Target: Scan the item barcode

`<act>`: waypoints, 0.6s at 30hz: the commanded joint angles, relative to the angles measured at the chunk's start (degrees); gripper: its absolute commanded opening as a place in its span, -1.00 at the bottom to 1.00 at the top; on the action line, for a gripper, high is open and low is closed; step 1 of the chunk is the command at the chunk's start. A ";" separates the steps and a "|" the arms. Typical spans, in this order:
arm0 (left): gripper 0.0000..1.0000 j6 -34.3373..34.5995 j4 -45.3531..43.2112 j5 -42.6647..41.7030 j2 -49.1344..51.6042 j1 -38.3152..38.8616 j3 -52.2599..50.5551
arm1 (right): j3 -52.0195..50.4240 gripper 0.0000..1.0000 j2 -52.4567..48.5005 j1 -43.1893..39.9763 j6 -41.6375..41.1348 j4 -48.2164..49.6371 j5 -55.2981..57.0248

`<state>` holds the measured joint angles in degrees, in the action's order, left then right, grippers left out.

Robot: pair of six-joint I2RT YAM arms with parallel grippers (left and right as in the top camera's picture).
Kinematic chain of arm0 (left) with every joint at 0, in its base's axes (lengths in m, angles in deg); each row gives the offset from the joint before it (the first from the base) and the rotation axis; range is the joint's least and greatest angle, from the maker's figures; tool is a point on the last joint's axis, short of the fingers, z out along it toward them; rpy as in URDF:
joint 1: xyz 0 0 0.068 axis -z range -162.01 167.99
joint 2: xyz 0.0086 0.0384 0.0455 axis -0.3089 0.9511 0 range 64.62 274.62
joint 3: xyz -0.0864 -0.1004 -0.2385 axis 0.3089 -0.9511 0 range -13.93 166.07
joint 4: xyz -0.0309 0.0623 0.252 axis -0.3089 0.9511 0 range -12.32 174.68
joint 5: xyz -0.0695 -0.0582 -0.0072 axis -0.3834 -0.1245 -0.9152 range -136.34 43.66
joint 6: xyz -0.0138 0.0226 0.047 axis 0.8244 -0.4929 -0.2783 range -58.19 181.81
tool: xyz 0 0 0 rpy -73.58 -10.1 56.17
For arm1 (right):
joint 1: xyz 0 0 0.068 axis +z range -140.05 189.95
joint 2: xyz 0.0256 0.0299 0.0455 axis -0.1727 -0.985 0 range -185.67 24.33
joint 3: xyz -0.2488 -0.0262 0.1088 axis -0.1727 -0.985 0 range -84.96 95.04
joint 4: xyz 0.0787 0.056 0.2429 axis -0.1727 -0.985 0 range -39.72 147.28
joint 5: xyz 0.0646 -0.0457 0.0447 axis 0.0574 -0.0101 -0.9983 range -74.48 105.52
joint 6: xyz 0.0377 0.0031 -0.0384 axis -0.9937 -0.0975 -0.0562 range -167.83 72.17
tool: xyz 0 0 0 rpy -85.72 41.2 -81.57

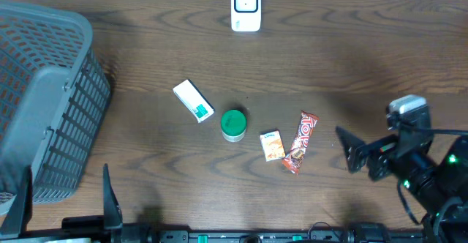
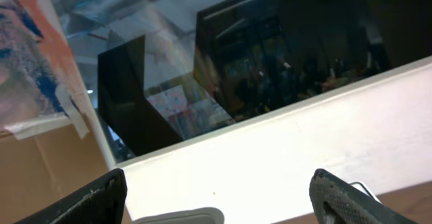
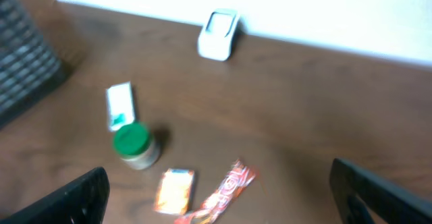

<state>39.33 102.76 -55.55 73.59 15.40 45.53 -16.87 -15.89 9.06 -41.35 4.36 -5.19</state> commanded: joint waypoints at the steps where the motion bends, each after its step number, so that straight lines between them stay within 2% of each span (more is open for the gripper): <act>1: 0.71 0.68 -0.35 -2.14 -1.03 -0.24 -0.37 | 1.66 0.99 0.02 0.72 -2.89 11.80 8.28; 4: 0.71 0.02 -1.27 -2.12 -0.98 -0.24 -0.37 | 1.66 0.99 -1.22 0.72 -7.91 32.02 10.91; 7: 0.71 0.02 -3.87 -1.88 -0.87 -0.24 -0.37 | 1.68 0.99 -3.15 0.72 -7.87 42.03 11.37; 10: 0.71 -1.27 -4.44 -1.46 -0.87 -0.24 -0.37 | 1.68 0.99 -5.05 0.72 0.44 38.49 12.79; 12: 0.71 -1.25 -3.65 -1.25 -0.87 -0.24 -0.37 | 1.29 0.98 -6.78 0.98 6.78 28.89 12.61; 13: 0.72 -1.22 -2.82 -1.27 -0.87 -0.24 -0.37 | 0.13 0.99 -7.06 1.70 8.83 27.52 12.15; 18: 0.72 -1.22 6.78 -1.27 -0.87 -0.24 -0.37 | -5.75 0.98 -7.13 9.97 17.27 17.86 13.14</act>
<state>38.87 106.22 -56.95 73.20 15.40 45.23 -19.29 -23.63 13.93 -32.87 25.52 7.08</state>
